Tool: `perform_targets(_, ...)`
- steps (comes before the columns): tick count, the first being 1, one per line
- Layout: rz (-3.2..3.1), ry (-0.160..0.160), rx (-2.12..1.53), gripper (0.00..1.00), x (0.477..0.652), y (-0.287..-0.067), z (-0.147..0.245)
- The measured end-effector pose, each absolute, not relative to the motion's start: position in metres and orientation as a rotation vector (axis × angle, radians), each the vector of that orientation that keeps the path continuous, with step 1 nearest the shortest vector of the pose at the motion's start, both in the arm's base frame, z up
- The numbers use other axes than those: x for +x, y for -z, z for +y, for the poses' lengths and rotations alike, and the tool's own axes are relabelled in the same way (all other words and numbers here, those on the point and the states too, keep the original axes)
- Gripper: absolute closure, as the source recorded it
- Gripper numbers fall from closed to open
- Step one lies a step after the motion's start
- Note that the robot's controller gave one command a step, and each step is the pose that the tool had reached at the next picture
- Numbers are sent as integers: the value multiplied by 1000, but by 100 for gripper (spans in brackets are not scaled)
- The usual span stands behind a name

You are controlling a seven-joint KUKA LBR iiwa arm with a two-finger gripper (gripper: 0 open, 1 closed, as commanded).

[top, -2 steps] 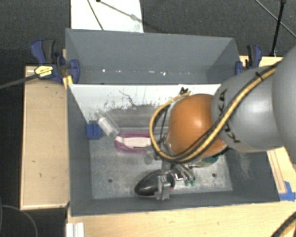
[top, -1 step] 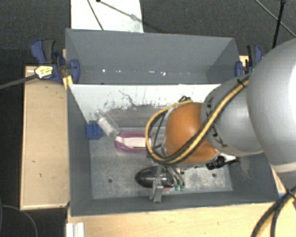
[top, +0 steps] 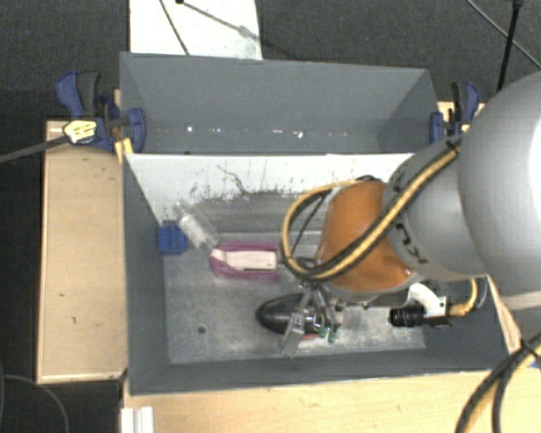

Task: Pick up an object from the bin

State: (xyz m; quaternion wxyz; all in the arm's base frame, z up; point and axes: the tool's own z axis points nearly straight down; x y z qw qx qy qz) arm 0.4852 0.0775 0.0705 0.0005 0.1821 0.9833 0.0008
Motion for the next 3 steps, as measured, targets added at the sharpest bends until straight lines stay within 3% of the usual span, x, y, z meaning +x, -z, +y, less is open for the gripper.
perform_targets(1, 3087, -1, 576, 100, 485, -70, 77)
perform_targets(2, 3084, -3, 578, 100, 486, -89, 77)
perform_targets(3, 3081, -5, 573, 100, 488, -164, 77)
